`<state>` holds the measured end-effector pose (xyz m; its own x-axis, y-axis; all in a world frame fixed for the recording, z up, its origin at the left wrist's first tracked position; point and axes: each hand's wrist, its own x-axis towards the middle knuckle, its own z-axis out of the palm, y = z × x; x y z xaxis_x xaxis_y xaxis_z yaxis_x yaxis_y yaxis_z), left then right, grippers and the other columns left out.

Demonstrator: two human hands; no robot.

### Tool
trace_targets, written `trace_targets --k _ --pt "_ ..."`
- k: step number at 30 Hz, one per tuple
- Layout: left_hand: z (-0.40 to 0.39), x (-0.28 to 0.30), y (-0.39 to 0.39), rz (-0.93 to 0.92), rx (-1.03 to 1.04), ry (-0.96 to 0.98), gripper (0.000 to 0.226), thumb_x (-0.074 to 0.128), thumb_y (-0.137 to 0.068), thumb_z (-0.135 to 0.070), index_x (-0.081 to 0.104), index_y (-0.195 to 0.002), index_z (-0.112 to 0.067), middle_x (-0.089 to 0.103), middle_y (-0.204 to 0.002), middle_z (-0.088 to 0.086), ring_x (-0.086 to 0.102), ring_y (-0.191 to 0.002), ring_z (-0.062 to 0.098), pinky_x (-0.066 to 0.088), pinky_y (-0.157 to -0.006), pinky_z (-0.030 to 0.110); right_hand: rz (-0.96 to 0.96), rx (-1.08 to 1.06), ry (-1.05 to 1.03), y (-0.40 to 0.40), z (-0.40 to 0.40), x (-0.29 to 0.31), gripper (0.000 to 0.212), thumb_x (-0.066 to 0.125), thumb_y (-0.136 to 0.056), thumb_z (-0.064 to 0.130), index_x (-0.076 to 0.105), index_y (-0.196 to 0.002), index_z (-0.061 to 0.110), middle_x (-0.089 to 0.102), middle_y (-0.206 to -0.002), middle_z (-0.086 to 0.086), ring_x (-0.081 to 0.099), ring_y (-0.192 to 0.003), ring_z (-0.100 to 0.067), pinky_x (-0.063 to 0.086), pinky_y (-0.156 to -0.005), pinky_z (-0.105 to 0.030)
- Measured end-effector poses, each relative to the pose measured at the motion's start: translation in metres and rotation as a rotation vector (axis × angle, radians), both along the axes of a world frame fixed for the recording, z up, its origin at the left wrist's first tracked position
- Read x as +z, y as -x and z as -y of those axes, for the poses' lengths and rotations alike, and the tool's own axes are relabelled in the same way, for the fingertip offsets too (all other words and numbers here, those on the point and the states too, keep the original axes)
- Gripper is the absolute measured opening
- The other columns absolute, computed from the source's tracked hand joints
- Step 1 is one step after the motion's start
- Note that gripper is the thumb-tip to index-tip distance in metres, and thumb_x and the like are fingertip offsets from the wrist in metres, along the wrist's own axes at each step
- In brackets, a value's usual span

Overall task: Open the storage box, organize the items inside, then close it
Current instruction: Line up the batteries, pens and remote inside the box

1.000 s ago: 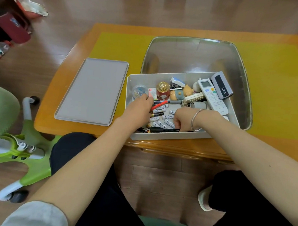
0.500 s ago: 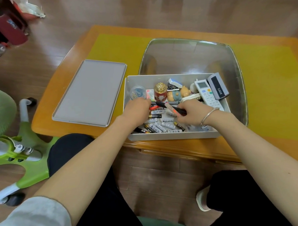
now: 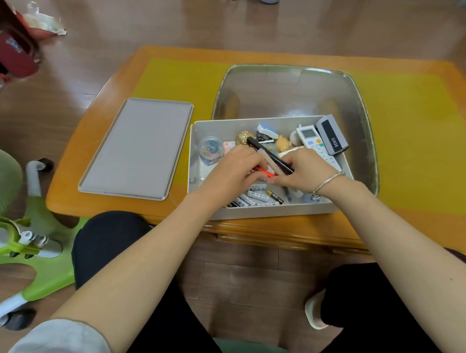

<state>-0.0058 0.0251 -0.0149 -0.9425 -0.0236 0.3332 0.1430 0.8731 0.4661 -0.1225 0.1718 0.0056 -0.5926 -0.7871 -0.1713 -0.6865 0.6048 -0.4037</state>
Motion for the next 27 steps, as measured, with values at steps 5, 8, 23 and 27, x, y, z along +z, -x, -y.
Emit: trace_targets --k 5,8,23,27 --pt "-0.011 0.004 0.006 -0.08 0.077 0.022 0.022 0.072 -0.083 -0.018 0.064 -0.1 -0.007 0.06 -0.105 0.008 0.051 -0.104 0.028 0.039 -0.091 0.037 -0.014 -0.049 0.02 -0.002 -0.012 0.004 0.034 0.065 -0.083 0.043 0.054 -0.068 0.014 0.045 -0.056 0.003 0.041 -0.053 -0.01 0.028 -0.048 -0.023" --pt "-0.005 0.005 0.009 -0.036 0.312 0.06 0.044 0.067 -0.087 -0.029 0.053 -0.126 -0.014 0.049 -0.133 0.006 0.041 -0.125 0.026 0.032 -0.103 0.039 -0.066 -0.228 0.079 0.01 -0.024 0.006 0.033 0.06 -0.087 0.034 0.047 -0.061 0.018 0.045 -0.053 0.004 0.046 -0.053 -0.015 0.028 -0.046 -0.02" --pt "0.053 -0.016 -0.02 0.313 0.747 0.029 0.069 0.057 -0.089 -0.018 0.021 -0.147 -0.01 0.024 -0.149 0.016 0.033 -0.127 0.04 0.04 -0.091 0.053 -0.394 -0.594 -0.006 0.038 -0.041 0.006 0.039 0.074 -0.072 0.044 0.06 -0.095 0.017 0.062 -0.095 -0.007 0.052 -0.073 -0.025 0.035 -0.059 -0.028" --pt "0.056 -0.022 -0.024 0.34 0.755 -0.044 0.068 0.051 -0.091 -0.01 0.015 -0.149 -0.013 0.037 -0.139 0.017 0.05 -0.112 0.04 0.037 -0.073 0.042 -0.403 -0.571 0.03 0.038 -0.042 0.003 0.041 0.073 -0.074 0.043 0.058 -0.1 0.016 0.063 -0.098 -0.008 0.06 -0.082 -0.029 0.037 -0.061 -0.029"
